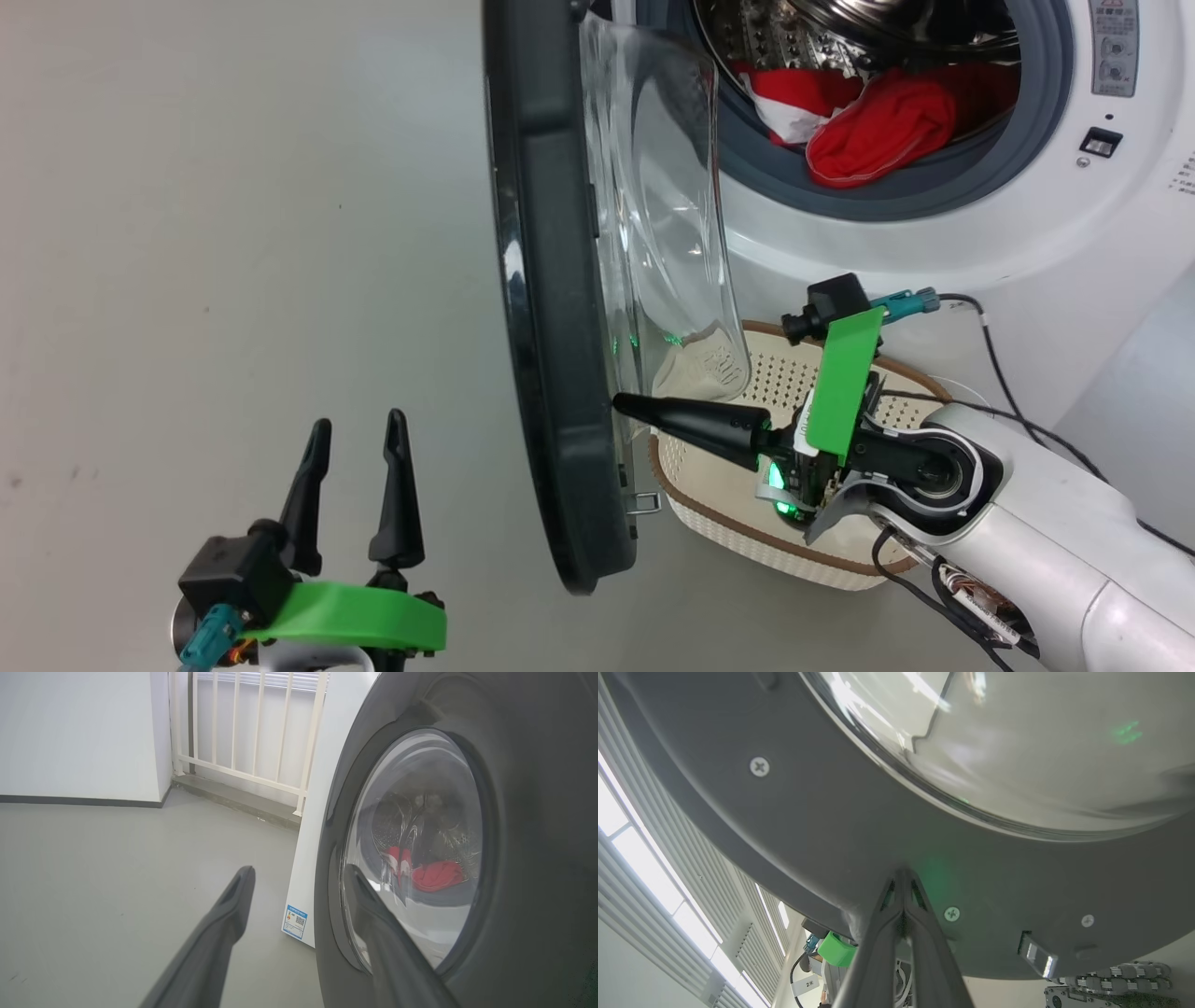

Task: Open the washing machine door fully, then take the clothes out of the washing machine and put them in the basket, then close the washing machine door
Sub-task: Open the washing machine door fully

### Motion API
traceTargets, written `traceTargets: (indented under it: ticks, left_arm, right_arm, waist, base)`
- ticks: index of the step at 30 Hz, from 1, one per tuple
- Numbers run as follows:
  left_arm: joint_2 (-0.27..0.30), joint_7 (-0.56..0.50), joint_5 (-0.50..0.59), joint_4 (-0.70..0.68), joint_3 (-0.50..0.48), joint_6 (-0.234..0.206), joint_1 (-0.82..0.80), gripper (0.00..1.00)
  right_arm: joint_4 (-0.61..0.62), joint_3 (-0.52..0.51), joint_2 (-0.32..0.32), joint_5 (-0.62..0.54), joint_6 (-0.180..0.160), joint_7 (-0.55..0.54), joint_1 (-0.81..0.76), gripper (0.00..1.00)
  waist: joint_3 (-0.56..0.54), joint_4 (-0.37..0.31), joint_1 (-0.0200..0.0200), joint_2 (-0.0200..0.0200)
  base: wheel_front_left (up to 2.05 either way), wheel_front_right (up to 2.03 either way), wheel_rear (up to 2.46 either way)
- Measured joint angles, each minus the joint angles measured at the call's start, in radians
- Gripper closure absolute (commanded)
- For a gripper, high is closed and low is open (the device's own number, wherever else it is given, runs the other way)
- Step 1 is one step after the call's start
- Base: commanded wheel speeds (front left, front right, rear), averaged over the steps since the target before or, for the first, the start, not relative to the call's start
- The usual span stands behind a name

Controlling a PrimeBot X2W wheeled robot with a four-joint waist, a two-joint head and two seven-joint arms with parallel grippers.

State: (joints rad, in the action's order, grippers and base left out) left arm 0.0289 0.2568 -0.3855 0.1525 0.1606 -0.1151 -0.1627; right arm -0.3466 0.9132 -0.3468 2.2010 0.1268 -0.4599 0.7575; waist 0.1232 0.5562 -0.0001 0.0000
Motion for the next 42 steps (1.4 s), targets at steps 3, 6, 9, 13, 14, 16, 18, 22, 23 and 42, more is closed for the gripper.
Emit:
traceTargets:
  ticks: [3,6,9,13,14,16,18,22,23,42]
  left_arm:
    - [0.001,0.0,0.0,0.011,-0.001,0.001,0.0,0.0]
    - [0.001,0.0,0.008,0.019,-0.002,0.004,0.0,0.0]
    - [0.003,0.0,0.012,0.027,-0.003,0.019,0.001,0.0]
    - [0.004,0.0,0.018,0.039,-0.002,0.029,0.001,0.0]
    - [0.004,0.0,0.018,0.042,-0.002,0.029,0.001,0.0]
    - [0.008,0.0,0.025,0.052,0.003,0.04,0.001,0.0]
    - [0.013,0.0,0.043,0.056,0.008,0.045,0.001,0.0]
    - [0.017,0.0,0.054,0.065,0.009,0.045,0.002,0.0]
    - [0.017,0.0,0.054,0.065,0.008,0.045,0.002,0.0]
    - [0.018,0.0,0.08,-0.008,-0.036,0.046,0.042,0.0]
  right_arm:
    - [-0.003,-0.006,-0.002,-0.054,0.0,0.061,-0.001,0.0]
    - [0.018,-0.03,-0.007,-0.102,0.0,0.111,-0.031,0.0]
    - [0.045,-0.043,-0.023,-0.159,0.0,0.173,-0.066,0.0]
    - [0.062,-0.044,-0.069,-0.289,0.0,0.279,-0.095,0.0]
    - [0.063,-0.041,-0.08,-0.325,0.0,0.305,-0.102,0.0]
    - [0.058,-0.03,-0.099,-0.399,0.0,0.367,-0.113,0.0]
    - [0.043,-0.023,-0.112,-0.462,0.0,0.428,-0.124,0.0]
    - [-0.024,-0.005,-0.13,-0.613,0.0,0.571,-0.127,0.0]
    - [-0.051,0.004,-0.132,-0.658,0.0,0.609,-0.127,0.0]
    - [-0.043,-0.669,0.167,-1.7,0.0,0.715,-0.46,0.0]
  waist:
    - [-0.012,-0.002,0.0,0.0]
    - [-0.025,-0.006,0.0001,0.0]
    - [-0.038,-0.01,0.0,0.0]
    - [-0.054,-0.016,0.0,0.0]
    - [-0.058,-0.017,0.0,0.0]
    - [-0.066,-0.019,0.0,0.0]
    - [-0.074,-0.021,0.0,0.0]
    - [-0.087,-0.025,0.0,0.0]
    - [-0.09,-0.026,0.0001,0.0]
    - [-0.107,-0.05,0.0001,0.0]
  base:
    - [0.0,0.0,0.0]
    - [0.0,0.0,0.0]
    - [0.0,0.0,0.0]
    - [0.0,0.0,0.0]
    - [0.0,0.0,0.0]
    - [0.0,0.0,0.0]
    - [0.0,0.0,0.0]
    - [0.0,0.0,0.0]
    - [0.0,0.0,0.0]
    - [0.0,0.0,0.0]
